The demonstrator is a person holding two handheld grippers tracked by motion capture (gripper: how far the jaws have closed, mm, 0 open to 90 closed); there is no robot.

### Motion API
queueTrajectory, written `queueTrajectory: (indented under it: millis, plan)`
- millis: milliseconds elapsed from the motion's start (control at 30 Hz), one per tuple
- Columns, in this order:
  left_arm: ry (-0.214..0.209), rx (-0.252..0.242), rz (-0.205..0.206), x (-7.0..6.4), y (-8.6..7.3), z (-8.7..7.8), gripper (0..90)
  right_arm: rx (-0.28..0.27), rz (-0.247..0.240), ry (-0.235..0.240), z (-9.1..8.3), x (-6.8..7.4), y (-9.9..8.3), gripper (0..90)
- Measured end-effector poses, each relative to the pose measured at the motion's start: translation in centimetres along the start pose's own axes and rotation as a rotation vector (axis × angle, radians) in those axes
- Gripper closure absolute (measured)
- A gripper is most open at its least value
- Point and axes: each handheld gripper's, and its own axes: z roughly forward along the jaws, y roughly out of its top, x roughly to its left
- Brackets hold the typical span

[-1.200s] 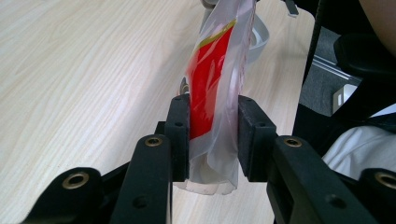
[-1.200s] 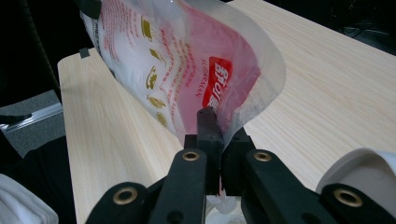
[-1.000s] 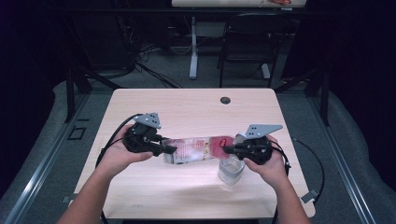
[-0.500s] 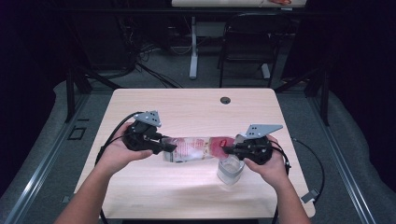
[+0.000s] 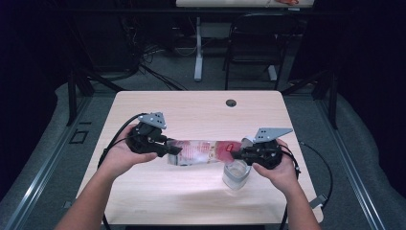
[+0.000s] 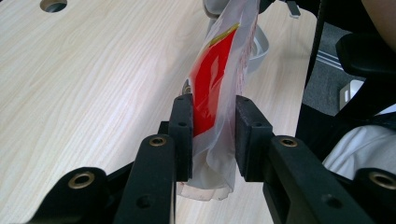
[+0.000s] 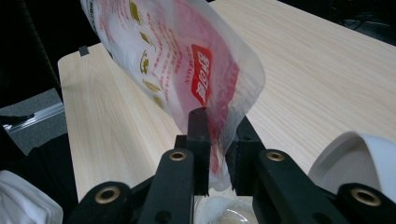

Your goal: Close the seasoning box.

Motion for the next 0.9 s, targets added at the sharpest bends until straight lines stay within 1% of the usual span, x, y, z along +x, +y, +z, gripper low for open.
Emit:
queueTrajectory:
  millis: [167,300,533,600,900]
  plan:
    - [0.000,0.003,-0.001,-0.02,0.06,-0.05,71.5,0.028,-0.002,0.003,-0.08,-0.13,-0.23,82.1]
    - [-0.002,0.004,0.008,-0.08,0.17,-0.06,71.7,0.049,-0.008,0.014,-0.09,-0.15,-0.41,85.3]
    - [-0.002,-0.002,0.009,-0.15,0.37,-0.05,71.9,0.058,-0.019,0.021,-0.16,-0.08,-0.50,88.8]
    - [-0.003,-0.005,0.006,-0.20,0.44,-0.04,72.0,0.058,-0.019,0.022,-0.17,-0.09,-0.53,89.1]
    - [-0.003,0.002,0.014,-0.25,0.80,-0.12,72.2,0.059,-0.021,0.023,-0.20,-0.15,-0.61,89.5]
